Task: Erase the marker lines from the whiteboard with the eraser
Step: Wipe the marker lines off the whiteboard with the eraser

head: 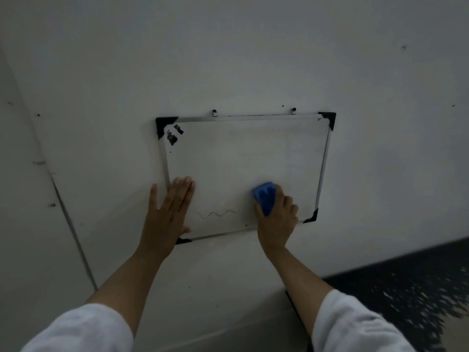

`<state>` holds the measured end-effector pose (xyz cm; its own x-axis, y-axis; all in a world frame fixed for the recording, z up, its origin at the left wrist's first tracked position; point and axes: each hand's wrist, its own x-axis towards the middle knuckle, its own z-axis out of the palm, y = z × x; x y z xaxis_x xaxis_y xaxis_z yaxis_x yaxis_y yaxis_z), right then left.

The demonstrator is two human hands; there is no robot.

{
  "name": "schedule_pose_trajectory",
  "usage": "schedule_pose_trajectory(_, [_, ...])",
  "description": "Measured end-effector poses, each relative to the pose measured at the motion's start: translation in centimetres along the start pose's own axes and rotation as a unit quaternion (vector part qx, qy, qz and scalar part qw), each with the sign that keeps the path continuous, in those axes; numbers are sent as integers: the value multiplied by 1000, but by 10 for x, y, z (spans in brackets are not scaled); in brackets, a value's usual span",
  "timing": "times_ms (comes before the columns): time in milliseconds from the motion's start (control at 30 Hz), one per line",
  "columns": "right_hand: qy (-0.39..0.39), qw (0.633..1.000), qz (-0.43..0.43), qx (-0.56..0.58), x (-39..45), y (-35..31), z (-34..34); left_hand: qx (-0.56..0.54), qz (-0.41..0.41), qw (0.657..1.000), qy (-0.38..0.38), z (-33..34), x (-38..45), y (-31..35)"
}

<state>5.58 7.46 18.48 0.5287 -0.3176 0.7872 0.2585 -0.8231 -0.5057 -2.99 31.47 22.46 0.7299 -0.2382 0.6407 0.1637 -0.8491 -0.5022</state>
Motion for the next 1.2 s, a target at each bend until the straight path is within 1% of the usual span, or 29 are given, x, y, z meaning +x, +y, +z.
schedule_pose_trajectory(33, [1, 1000, -24, -17, -8, -3, 2, 2, 0, 1000, 0, 0, 0, 0])
schedule_pose_trajectory(67, [-11, 993, -109, -44, -18, -2, 4, 4, 0, 1000, -2, -1, 0, 0])
schedule_pose_trajectory(133, [-51, 929, -357, -81, -33, 15, 8, 6, 2, 1000, -6, -2, -1, -1])
schedule_pose_trajectory(167, [-77, 889, -443, -88, -29, 22, 7, 6, 2, 1000, -6, -2, -1, -1])
schedule_pose_trajectory(200, [-95, 866, -482, -94, -22, 26, 5, 7, 1, 1000, -7, -2, -1, -1])
schedule_pose_trajectory(233, [-94, 871, -474, -93, -14, 26, 4, 8, 1, 1000, -9, -2, -1, -1])
schedule_pose_trajectory(267, [-74, 900, -422, -79, -6, 23, 4, 8, 0, 1000, -11, -1, -1, -2])
schedule_pose_trajectory(333, [-10, 977, -212, -31, 6, 5, 1, 8, -1, 1000, -8, 0, -1, -2])
schedule_pose_trajectory(400, [32, 999, -18, 17, 8, -16, 1, 11, 1, 1000, -10, 0, -1, -1])
schedule_pose_trajectory(433, [37, 999, 9, 18, 3, -22, 1, 11, 2, 1000, -10, 0, -1, -1])
schedule_pose_trajectory(467, [28, 999, -29, -2, -5, -24, 2, 10, 1, 1000, -8, 0, -1, -1])
schedule_pose_trajectory(500, [14, 992, -125, -33, -16, -20, 5, 10, 0, 1000, -7, -1, -1, -1])
schedule_pose_trajectory(567, [-35, 923, -376, -74, -33, -2, 8, 13, -2, 1000, -10, -1, -1, -1])
schedule_pose_trajectory(600, [-63, 882, -459, -85, -30, 6, 6, 14, -2, 1000, -11, -1, -1, -1])
schedule_pose_trajectory(633, [-77, 863, -491, -89, -23, 11, 5, 15, -2, 1000, -11, -1, -2, -1])
schedule_pose_trajectory(667, [-70, 874, -473, -84, -15, 11, 5, 12, -2, 1000, -9, -1, -2, -1])
schedule_pose_trajectory(700, [-52, 909, -409, -67, -7, 6, 4, 8, -3, 1000, -7, -1, -2, -2])
schedule_pose_trajectory(767, [-19, 982, -190, -5, 7, -12, 0, 3, -2, 1000, -1, 1, -2, -1])
schedule_pose_trajectory(800, [-8, 995, -92, 23, 9, -22, 0, 5, -2, 1000, -2, 0, -2, -1])
schedule_pose_trajectory(833, [1, 999, -37, 38, 7, -29, -1, 8, -1, 1000, -5, 0, -2, -1])
schedule_pose_trajectory(867, [5, 999, -38, 32, 1, -32, -1, 13, -1, 1000, -7, -1, -2, -1])
schedule_pose_trajectory(900, [-2, 995, -103, 9, -8, -30, 2, 16, -1, 1000, -8, -1, -2, -2])
schedule_pose_trajectory(933, [-12, 976, -218, -20, -20, -24, 5, 16, -2, 1000, -9, -1, -2, -2])
schedule_pose_trajectory(1000, [-62, 885, -455, -72, -30, -5, 11, 14, -1, 1000, -14, -2, -2, -2])
schedule_pose_trajectory(1033, [-89, 849, -515, -82, -25, 1, 11, 16, 0, 1000, -15, -3, -2, -1])
schedule_pose_trajectory(1067, [-96, 842, -525, -80, -18, 3, 11, 19, 2, 1000, -15, -3, -2, -2])
schedule_pose_trajectory(1100, [-85, 866, -488, -67, -13, 0, 10, 22, 5, 1000, -16, -3, -2, -3])
schedule_pose_trajectory(1167, [-47, 945, -323, -17, -6, -16, 5, 31, 17, 999, -17, -1, -1, -7])
schedule_pose_trajectory(1200, [-32, 970, -240, 8, -8, -25, 4, 37, 23, 999, -18, -1, -1, -10])
